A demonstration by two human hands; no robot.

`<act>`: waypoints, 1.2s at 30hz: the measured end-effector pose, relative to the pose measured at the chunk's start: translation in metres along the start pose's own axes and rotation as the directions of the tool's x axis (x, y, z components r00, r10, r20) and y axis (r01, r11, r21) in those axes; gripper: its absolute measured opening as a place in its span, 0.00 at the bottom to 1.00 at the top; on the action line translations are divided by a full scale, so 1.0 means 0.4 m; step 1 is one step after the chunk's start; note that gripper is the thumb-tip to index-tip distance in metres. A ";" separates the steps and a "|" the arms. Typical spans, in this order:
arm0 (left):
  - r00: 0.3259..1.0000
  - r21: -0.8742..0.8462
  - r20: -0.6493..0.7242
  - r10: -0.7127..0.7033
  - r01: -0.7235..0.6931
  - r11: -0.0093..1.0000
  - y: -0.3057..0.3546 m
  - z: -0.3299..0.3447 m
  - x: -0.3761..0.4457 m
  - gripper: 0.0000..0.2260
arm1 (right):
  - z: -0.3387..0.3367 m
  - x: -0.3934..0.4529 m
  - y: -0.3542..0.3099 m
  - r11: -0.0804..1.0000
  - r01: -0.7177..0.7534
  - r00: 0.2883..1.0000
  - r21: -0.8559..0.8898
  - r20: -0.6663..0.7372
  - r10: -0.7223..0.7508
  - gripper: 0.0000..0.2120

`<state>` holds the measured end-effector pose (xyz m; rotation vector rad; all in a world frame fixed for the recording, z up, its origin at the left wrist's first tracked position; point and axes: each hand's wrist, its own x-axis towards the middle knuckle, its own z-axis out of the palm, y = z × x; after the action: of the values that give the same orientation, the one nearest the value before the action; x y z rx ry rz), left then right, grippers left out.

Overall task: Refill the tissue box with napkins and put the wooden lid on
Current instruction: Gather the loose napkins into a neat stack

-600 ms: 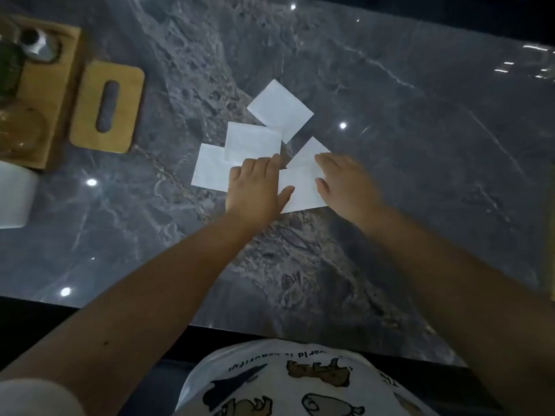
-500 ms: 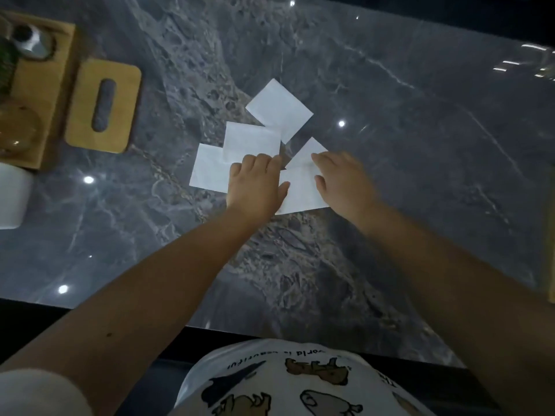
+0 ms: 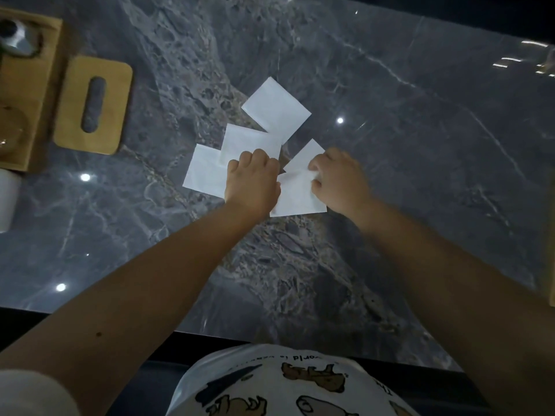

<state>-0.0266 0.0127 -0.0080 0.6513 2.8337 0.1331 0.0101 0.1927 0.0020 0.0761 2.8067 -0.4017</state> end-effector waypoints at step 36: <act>0.909 -0.454 0.250 0.333 -0.194 0.870 0.080 -0.097 0.249 0.03 | -0.004 -0.085 0.070 0.159 -0.488 0.696 0.858 0.272 0.665 0.07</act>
<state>-0.1097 0.0839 0.0137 0.8672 2.2811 0.6103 0.0446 0.2198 0.0061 1.4550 2.0112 -1.6804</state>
